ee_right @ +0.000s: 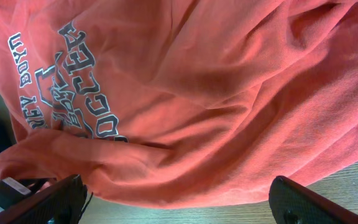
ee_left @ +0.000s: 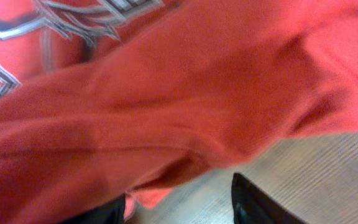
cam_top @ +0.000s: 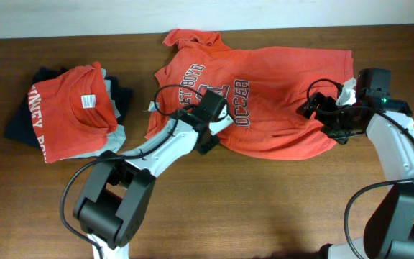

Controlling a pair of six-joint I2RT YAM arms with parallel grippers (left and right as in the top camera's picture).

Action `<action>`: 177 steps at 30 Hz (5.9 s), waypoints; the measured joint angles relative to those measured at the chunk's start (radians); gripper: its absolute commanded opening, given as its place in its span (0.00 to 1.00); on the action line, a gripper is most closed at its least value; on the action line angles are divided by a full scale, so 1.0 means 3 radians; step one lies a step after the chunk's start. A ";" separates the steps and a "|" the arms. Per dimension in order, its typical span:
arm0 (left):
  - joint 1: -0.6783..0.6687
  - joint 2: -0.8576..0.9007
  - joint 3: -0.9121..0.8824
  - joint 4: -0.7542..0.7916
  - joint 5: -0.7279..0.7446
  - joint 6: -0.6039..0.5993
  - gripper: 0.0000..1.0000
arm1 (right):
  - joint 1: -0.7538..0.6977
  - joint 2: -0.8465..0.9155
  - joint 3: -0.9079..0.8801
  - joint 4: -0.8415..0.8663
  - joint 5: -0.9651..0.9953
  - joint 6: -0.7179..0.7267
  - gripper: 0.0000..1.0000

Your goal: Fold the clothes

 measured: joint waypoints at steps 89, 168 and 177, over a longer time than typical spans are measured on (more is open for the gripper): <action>0.0028 -0.0417 0.2384 -0.3258 -0.0214 -0.0449 0.00 | -0.0411 -0.0493 -0.1119 0.0331 0.0181 0.0286 0.04; -0.1011 -0.0470 -0.0706 -0.1605 0.1710 -0.0870 0.42 | -0.0844 -0.1593 0.0792 -0.1349 0.0818 -0.0029 0.04; -0.1010 -0.0470 -0.0638 -0.2007 0.1665 -0.0872 0.01 | -0.0844 -0.1593 0.0792 -0.1343 0.0816 -0.0028 0.04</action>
